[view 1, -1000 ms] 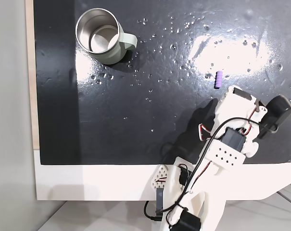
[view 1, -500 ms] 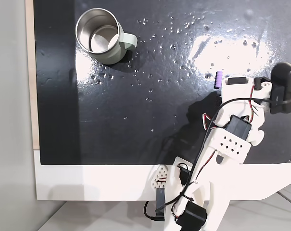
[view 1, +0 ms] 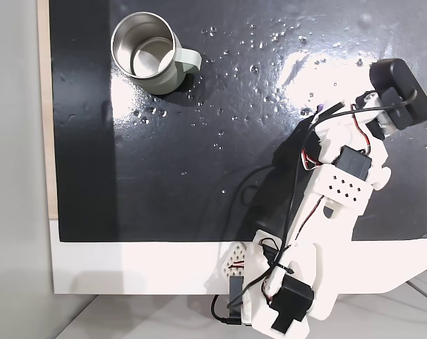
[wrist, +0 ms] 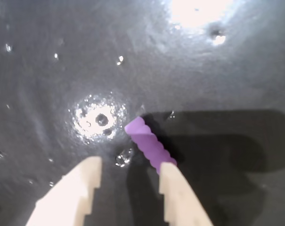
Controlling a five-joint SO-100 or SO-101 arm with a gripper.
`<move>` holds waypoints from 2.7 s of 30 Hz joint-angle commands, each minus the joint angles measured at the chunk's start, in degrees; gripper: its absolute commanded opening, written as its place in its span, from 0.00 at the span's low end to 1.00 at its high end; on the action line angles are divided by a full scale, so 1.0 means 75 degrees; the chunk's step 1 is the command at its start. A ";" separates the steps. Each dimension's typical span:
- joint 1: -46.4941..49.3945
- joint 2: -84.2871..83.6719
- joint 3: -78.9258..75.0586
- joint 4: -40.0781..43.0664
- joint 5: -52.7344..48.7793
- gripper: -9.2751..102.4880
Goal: Grasp a pengrip and put it in the cup.
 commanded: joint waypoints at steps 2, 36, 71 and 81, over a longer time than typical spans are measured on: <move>-0.0188 -0.0129 -0.0445 0.0035 -0.1008 0.25; -0.0410 -0.2355 -0.0574 -0.0633 -0.3586 0.21; -0.5449 -0.0996 -0.6621 0.5320 0.4699 0.08; -0.6691 -0.3797 -1.1098 0.5555 0.7430 0.08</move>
